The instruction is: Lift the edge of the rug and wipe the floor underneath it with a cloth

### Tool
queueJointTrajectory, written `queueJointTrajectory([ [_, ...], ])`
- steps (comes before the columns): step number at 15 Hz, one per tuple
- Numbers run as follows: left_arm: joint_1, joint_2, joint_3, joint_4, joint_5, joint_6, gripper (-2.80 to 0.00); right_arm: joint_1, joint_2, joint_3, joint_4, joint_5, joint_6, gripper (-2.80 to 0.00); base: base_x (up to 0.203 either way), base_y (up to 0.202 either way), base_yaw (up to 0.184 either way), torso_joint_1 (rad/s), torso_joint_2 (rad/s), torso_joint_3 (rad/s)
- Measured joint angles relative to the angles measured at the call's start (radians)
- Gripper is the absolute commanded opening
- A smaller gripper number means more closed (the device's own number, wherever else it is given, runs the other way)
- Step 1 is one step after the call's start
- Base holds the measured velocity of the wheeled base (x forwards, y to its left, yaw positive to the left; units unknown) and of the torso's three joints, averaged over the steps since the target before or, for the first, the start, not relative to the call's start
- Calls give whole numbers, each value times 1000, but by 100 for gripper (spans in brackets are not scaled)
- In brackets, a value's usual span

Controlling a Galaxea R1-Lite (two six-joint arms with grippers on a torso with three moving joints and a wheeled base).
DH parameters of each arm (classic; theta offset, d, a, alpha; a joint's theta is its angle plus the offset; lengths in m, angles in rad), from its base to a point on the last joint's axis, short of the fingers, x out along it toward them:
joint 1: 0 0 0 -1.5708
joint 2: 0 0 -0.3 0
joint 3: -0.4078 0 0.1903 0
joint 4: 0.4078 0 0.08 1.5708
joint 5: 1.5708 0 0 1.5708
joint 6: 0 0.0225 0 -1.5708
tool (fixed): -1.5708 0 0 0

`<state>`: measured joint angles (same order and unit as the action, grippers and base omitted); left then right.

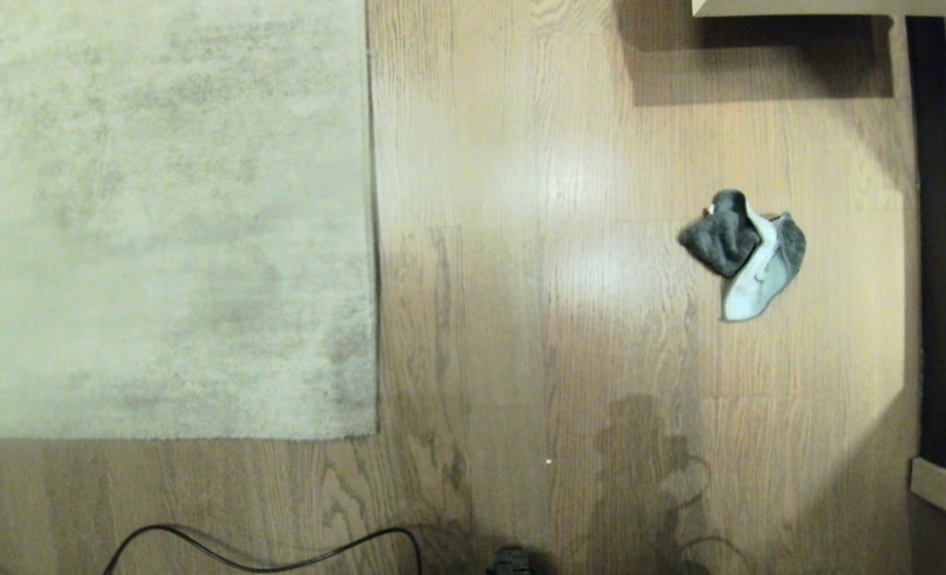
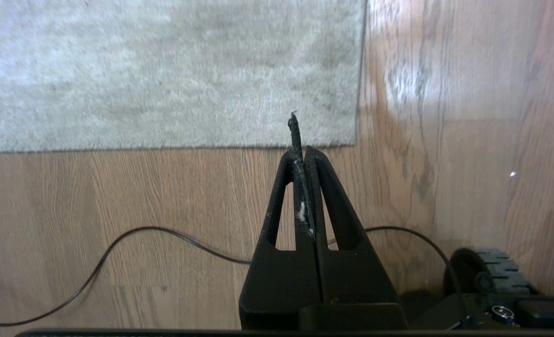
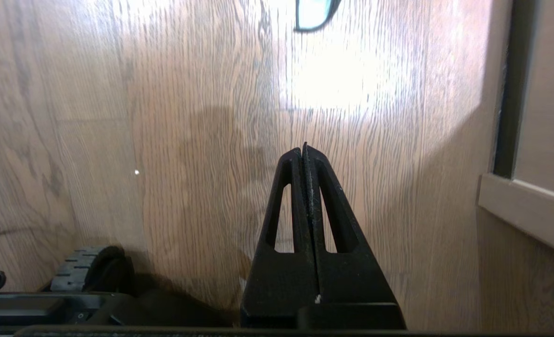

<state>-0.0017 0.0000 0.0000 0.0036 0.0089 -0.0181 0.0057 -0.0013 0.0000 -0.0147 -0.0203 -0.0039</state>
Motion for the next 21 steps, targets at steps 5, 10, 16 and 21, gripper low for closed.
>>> queueJointTrajectory([
  [5, 0, 0, 0, 0, 0, -3, -280, 0, 0, 0, 0, 0, 0, -280, 0, 0, 0, 3, 3, 202],
  [10, 0, 0, 0, 0, 0, -3, -280, 0, 0, 0, 0, 0, 0, -280, 0, 0, 0, 1, 1, 202],
  [16, 0, 0, 0, 0, 0, -1, -280, -1, 0, 0, 0, 0, 0, -280, 0, 0, 0, 0, 2, 204],
  [21, 0, 0, 0, 0, 0, -2, -280, 0, 0, 0, 0, 0, 0, -280, 0, 0, 0, 2, 2, 200],
])
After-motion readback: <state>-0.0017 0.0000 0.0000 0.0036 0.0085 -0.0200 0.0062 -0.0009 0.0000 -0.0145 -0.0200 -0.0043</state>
